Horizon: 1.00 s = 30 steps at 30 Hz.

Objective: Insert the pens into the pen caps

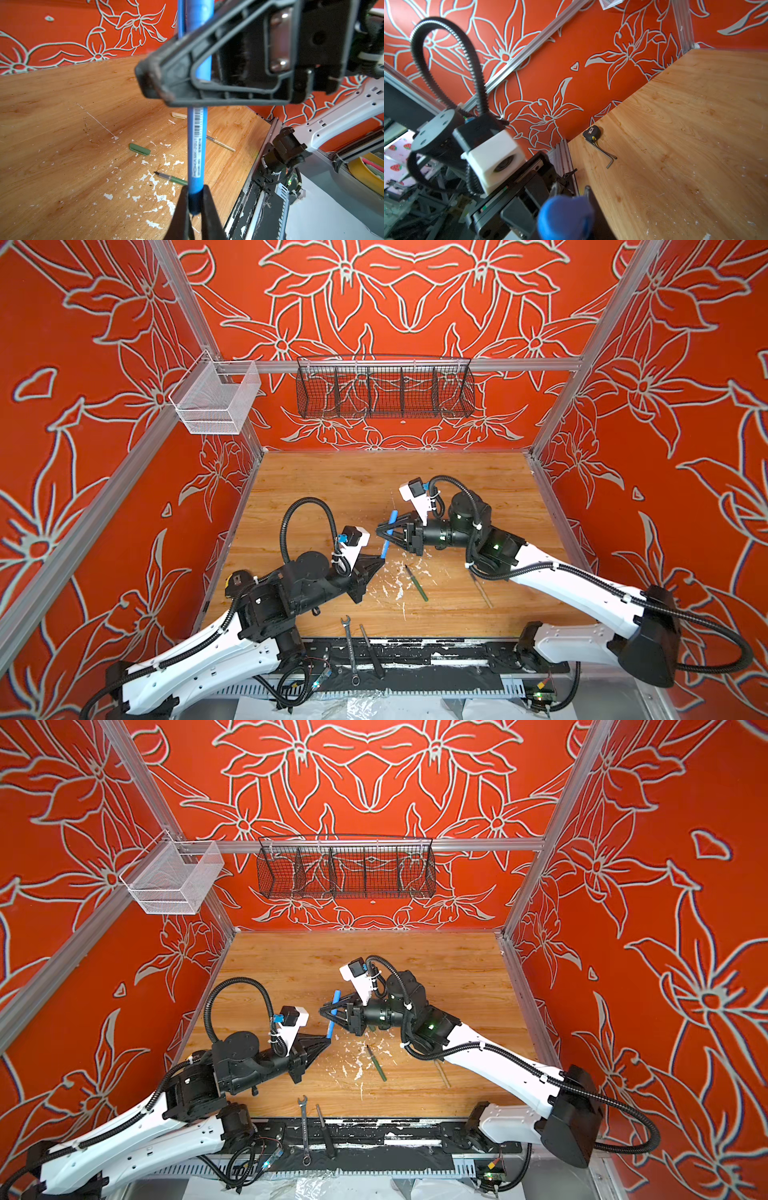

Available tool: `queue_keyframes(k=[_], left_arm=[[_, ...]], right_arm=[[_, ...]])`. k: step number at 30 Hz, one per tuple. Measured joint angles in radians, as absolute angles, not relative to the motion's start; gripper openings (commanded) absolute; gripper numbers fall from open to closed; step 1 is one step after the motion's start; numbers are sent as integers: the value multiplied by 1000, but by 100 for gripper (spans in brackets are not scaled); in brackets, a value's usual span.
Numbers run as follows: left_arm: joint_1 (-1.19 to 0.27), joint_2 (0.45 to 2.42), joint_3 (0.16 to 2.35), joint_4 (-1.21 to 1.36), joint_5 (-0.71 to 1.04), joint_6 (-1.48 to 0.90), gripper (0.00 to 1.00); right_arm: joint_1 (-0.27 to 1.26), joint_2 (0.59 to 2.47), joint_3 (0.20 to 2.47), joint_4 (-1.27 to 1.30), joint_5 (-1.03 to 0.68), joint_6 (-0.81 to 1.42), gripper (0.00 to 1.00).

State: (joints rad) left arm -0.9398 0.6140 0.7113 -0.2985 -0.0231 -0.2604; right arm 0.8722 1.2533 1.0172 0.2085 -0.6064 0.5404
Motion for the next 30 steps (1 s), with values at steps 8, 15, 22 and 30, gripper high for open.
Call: queue_keyframes(k=[8, 15, 22, 30], left_arm=[[-917, 646, 778, -324, -33, -255, 80], [-858, 647, 823, -348, 7, -244, 92], [-674, 775, 823, -273, 314, -286, 88], [-595, 864, 806, -160, 612, -330, 83]], right_arm=[[796, 1260, 1057, 139, -603, 607, 0], [723, 1229, 1038, 90, -607, 635, 0], [715, 1165, 1026, 71, -616, 638, 0], [696, 1105, 960, 45, -616, 643, 0]])
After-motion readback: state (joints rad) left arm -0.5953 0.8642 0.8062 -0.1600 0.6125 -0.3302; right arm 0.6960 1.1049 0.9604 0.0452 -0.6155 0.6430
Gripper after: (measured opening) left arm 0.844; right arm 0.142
